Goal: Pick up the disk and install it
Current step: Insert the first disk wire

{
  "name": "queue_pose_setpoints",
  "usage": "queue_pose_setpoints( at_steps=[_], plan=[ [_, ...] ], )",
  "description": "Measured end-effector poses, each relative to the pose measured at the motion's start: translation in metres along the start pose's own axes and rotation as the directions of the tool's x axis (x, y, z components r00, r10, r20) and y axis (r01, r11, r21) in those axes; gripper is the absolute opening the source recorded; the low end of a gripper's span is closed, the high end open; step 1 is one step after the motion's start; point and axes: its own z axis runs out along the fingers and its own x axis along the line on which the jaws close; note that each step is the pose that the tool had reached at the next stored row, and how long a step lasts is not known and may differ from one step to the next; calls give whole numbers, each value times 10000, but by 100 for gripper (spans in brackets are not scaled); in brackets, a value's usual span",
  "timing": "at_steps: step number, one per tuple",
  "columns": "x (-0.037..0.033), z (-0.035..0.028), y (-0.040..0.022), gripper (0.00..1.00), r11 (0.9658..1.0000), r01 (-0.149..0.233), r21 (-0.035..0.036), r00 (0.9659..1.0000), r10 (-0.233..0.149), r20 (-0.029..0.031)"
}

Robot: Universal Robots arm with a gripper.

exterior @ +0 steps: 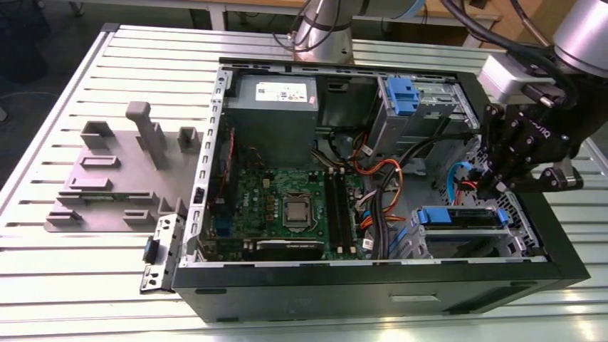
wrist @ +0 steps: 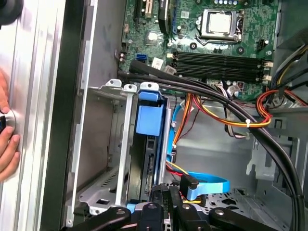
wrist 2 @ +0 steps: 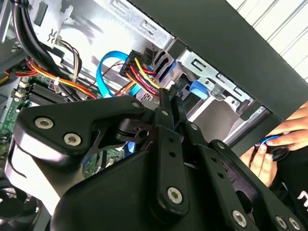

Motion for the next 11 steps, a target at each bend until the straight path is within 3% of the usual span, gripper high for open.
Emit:
queue_pose_setpoints(
  at_steps=[4, 7, 9, 11],
  plan=[
    [8, 11, 2, 17, 9998, -199, -18, 9998, 199, 23],
    [38, 21, 4, 17, 9998, -209, -14, 9998, 209, 79],
    [63, 28, 9, 17, 9998, -211, -5, 9996, 211, 167],
    [82, 35, 16, 17, 9998, -213, 13, 9992, 212, 331]
  ],
)
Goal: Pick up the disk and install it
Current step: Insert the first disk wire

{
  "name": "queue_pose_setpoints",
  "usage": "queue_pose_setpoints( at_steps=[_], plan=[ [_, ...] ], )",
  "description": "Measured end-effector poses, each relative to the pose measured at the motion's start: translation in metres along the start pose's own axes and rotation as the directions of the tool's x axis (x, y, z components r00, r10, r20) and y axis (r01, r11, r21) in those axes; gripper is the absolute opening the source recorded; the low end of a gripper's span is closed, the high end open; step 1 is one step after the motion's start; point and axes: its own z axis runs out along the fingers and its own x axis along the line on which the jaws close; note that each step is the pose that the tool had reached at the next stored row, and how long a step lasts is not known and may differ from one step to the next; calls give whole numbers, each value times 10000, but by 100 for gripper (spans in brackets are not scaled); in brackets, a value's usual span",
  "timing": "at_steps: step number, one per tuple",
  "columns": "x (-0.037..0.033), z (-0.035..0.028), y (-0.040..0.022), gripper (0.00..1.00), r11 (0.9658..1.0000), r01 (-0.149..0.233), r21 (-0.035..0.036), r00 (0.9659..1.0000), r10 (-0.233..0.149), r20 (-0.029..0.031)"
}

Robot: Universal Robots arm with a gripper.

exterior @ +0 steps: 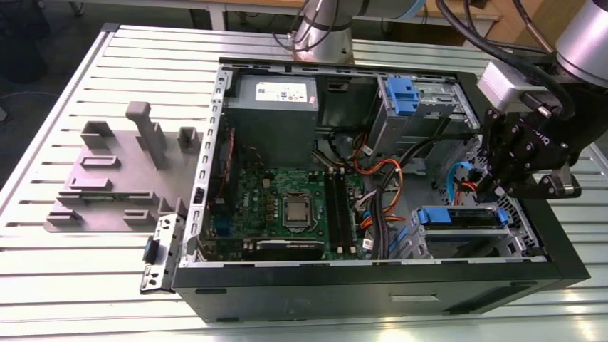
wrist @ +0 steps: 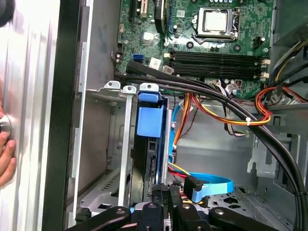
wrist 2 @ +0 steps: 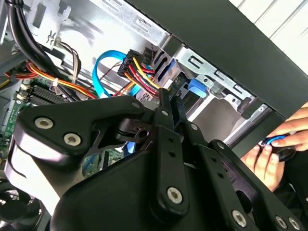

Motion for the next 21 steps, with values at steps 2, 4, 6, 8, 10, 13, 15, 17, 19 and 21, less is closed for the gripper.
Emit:
queue_pose_setpoints(
  at_steps=[2, 4, 6, 8, 10, 13, 15, 17, 19, 21],
  plan=[
    [16, 6, 6, 17, 10000, 0, 23, 9998, 0, 181],
    [27, 11, 15, 17, 10000, -2, 57, 9996, 0, 279],
    [27, 16, 25, 17, 9999, -5, 106, 9996, 2, 279],
    [27, 19, 30, 17, 9999, -9, 166, 9996, 5, 274],
    [26, 23, 41, 17, 9998, -12, 212, 9996, 6, 270],
    [25, 29, 68, 17, 9997, -15, 247, 9996, 8, 269],
    [26, 31, 83, 17, 9997, -15, 257, 9996, 8, 268],
    [33, 32, 87, 17, 9997, -15, 259, 9996, 8, 270],
    [46, 34, 91, 17, 9997, -16, 259, 9996, 9, 271],
    [62, 37, 95, 17, 9997, -16, 260, 9996, 9, 271]
  ],
)
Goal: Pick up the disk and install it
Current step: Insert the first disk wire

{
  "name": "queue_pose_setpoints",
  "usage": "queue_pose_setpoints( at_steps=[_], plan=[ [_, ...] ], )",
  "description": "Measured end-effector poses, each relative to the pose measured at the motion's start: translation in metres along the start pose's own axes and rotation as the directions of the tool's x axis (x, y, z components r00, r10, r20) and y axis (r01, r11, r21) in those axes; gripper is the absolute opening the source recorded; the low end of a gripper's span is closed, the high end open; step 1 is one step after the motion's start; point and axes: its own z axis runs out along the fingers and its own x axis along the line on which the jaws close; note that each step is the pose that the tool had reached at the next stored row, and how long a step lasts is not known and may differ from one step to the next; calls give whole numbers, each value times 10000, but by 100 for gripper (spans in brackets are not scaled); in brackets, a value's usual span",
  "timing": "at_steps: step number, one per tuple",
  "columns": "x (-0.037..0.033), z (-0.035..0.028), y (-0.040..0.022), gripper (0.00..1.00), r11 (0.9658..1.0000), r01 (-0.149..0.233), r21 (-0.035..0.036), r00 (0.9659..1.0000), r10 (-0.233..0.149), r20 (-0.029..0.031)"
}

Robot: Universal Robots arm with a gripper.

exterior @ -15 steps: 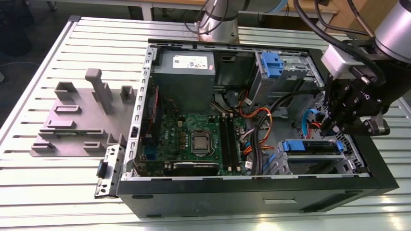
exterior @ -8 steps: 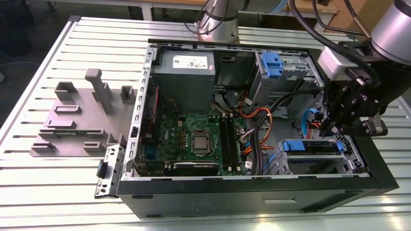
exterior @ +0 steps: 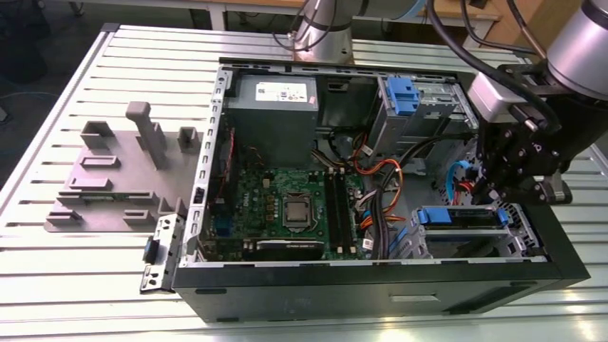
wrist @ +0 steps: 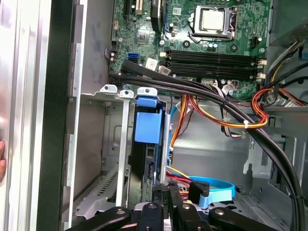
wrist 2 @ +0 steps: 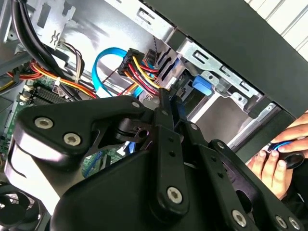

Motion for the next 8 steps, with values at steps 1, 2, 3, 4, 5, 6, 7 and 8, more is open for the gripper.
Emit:
queue_pose_setpoints(
  at_steps=[1, 2, 3, 4, 5, 6, 7, 8],
  plan=[
    [9, 1, 2, 17, 10000, 0, 0, 10000, 0, -1],
    [18, 3, 5, 17, 10000, 0, 1, 10000, 0, 0],
    [26, 4, 8, 17, 10000, -1, 2, 10000, 1, 0],
    [33, 5, 11, 17, 10000, -2, 3, 10000, 2, 0],
    [39, 6, 13, 17, 10000, -2, 4, 10000, 2, 0],
    [43, 7, 14, 17, 10000, -2, 5, 10000, 2, 1],
    [43, 7, 15, 17, 10000, -1, 6, 10000, 1, 2],
    [43, 7, 15, 17, 10000, -2, 6, 10000, 2, 1]
  ],
)
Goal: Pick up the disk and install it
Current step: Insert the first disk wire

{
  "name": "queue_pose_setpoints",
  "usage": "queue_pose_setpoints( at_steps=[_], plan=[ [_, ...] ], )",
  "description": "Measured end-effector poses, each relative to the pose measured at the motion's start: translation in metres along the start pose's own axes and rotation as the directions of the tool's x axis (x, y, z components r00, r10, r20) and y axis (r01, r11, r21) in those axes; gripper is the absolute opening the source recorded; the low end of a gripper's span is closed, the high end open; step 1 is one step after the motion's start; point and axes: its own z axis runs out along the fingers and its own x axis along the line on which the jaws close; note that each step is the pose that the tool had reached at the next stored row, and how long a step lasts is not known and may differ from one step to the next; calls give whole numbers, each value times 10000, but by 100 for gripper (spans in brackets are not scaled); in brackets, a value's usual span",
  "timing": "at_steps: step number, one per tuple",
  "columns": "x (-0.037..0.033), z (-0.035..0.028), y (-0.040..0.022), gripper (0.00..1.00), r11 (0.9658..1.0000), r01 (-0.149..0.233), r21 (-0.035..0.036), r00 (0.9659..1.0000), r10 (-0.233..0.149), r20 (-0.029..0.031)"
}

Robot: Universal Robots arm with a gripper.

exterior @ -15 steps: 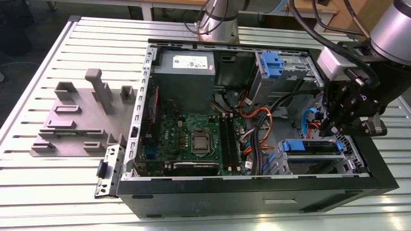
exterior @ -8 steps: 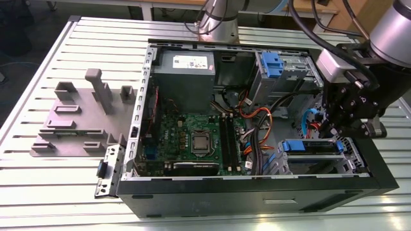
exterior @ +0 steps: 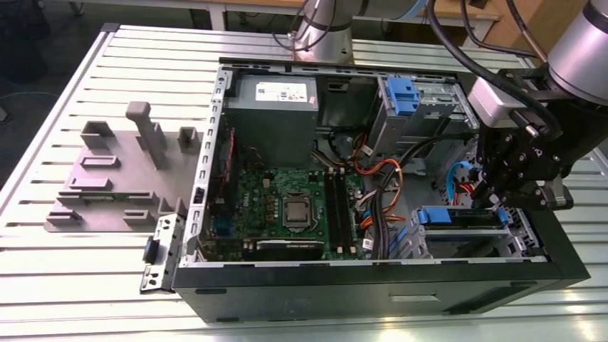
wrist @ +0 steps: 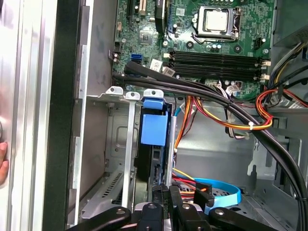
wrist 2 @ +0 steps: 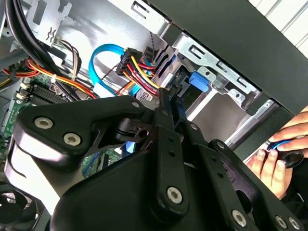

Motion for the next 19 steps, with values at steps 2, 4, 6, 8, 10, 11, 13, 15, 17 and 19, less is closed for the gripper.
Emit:
queue_pose_setpoints(
  at_steps=[2, 4, 6, 8, 10, 11, 13, 15, 17, 19],
  plan=[
    [0, 0, 3, 17, 10000, 0, 0, 10000, 0, -1],
    [1, 0, 3, 17, 10000, -1, 0, 10000, 1, -1],
    [0, 0, 3, 17, 10000, -1, 0, 10000, 1, -1],
    [0, 0, 4, 17, 10000, -1, 0, 10000, 1, -1],
    [0, 0, 4, 17, 10000, 0, 0, 10000, 0, 0],
    [0, 0, 4, 17, 10000, -1, 0, 10000, 1, -1],
    [0, 0, 4, 17, 10000, -6, 0, 10000, 6, -1],
    [0, 3, 5, 17, 9999, -135, -5, 9999, 135, -5],
    [0, 8, 5, 17, 9995, -326, -13, 9995, 326, -8],
    [0, 10, 4, 17, 9992, -397, -16, 9992, 397, -11]
  ],
)
